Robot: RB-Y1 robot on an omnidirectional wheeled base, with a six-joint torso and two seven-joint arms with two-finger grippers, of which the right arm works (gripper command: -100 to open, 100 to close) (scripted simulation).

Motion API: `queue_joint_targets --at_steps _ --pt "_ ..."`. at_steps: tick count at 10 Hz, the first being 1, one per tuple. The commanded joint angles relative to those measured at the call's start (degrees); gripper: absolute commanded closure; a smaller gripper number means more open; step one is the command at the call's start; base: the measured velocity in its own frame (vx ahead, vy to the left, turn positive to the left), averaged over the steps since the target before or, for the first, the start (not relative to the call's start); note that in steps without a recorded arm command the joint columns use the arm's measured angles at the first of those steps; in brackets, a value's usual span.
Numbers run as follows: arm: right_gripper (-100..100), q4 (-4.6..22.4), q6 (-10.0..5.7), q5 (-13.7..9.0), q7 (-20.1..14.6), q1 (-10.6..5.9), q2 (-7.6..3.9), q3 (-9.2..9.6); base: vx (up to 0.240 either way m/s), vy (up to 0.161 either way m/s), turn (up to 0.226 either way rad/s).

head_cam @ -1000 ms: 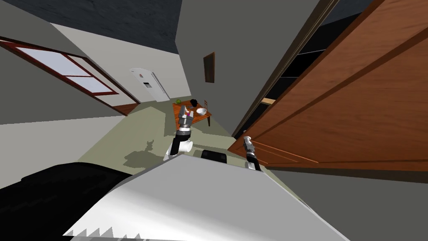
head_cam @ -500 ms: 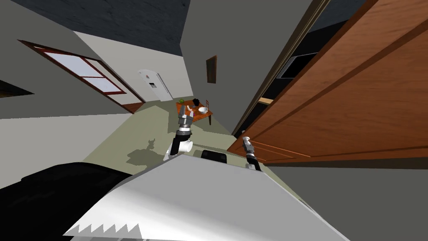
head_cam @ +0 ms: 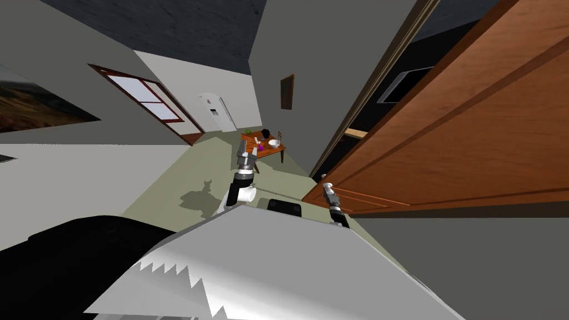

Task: Pull the door open

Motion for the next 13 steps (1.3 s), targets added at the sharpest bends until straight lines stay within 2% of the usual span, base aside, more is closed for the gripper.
queue_joint_targets --at_steps 1,2,3,4,13 --pt "100 0.4 -1.31 0.5 -1.2 0.42 -0.65 1.05 -0.212 -0.053 0.086" --pt "100 0.4 -1.96 0.7 -1.9 0.75 -1.18 1.65 -0.213 -0.061 0.102" --pt "100 1.2 -1.77 0.7 -1.5 0.15 -0.67 1.39 -0.097 -0.028 0.025" --pt "100 1.6 -2.78 1.1 -2.4 0.56 -1.08 2.04 -0.123 -0.039 0.140" --pt "100 3.3 -7.60 3.0 -6.3 2.03 -3.67 4.48 -0.199 -0.054 0.127"
